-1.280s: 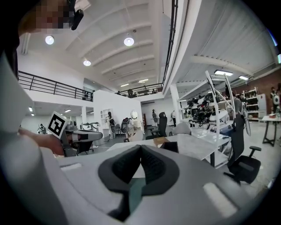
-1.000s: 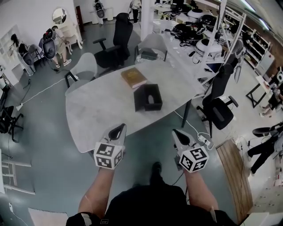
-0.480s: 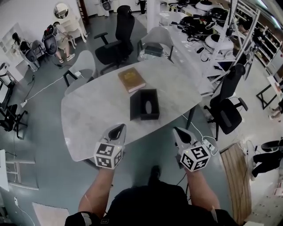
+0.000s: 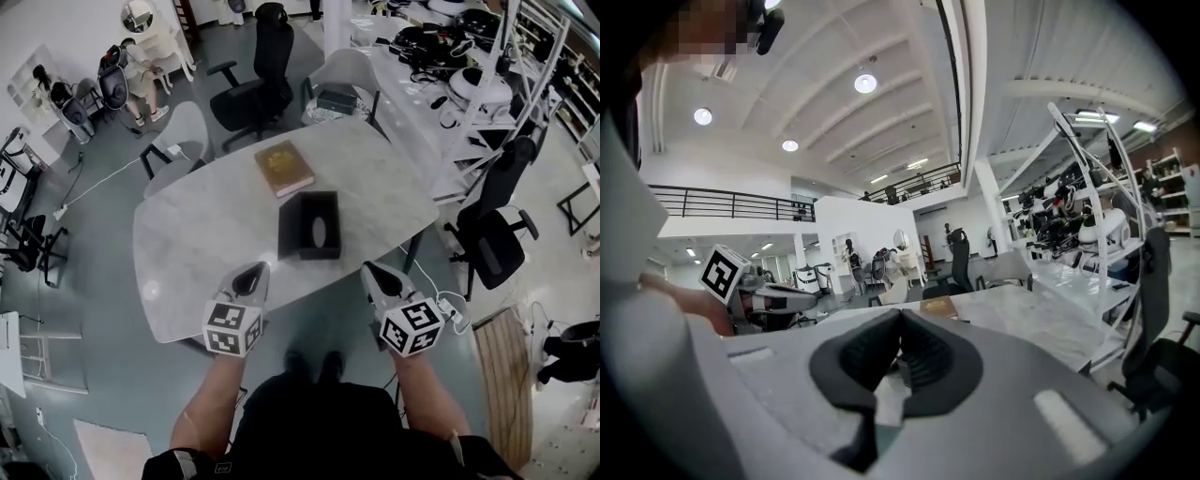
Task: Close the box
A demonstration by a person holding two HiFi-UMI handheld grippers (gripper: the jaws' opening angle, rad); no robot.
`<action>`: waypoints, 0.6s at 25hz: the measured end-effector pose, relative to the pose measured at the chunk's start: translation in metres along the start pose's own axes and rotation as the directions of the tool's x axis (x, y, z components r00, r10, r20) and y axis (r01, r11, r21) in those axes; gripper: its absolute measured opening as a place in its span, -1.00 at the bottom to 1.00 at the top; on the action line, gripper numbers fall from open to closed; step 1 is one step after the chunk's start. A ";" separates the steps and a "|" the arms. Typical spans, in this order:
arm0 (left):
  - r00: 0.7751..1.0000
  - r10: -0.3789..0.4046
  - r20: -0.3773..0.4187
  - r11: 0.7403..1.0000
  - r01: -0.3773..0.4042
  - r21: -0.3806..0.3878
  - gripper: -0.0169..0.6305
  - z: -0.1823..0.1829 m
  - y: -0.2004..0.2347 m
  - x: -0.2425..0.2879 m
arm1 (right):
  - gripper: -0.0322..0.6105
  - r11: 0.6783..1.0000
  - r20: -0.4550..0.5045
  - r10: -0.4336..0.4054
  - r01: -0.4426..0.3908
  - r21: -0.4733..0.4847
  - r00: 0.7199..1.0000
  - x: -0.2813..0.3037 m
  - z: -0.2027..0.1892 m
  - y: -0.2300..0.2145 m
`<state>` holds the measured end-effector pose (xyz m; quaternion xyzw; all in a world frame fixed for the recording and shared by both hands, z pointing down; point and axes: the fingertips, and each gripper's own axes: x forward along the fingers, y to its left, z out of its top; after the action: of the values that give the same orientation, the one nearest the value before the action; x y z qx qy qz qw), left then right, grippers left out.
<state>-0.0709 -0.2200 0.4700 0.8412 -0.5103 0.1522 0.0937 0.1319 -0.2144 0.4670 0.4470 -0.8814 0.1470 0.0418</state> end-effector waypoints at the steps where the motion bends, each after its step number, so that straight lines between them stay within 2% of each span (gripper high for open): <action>1: 1.000 0.000 0.000 1.000 0.000 0.000 -0.91 -0.002 0.005 0.000 | -0.89 1.000 0.003 -0.001 0.001 -0.007 1.000 0.005 0.001 0.003; 9: 0.999 -0.033 0.023 0.999 0.033 -0.022 -0.91 -0.004 0.051 0.002 | -0.89 0.998 -0.009 -0.051 0.050 -0.026 0.999 0.046 0.021 0.023; 15: 0.998 -0.054 0.032 0.998 0.054 -0.011 -0.91 -0.009 0.082 0.014 | -0.89 0.997 -0.055 -0.049 0.045 -0.066 0.997 0.093 0.020 0.045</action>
<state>-0.1393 -0.2668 0.4841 0.8564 -0.4897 0.1333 0.0945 0.0419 -0.2672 0.4572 0.4618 -0.8734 0.1297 0.0845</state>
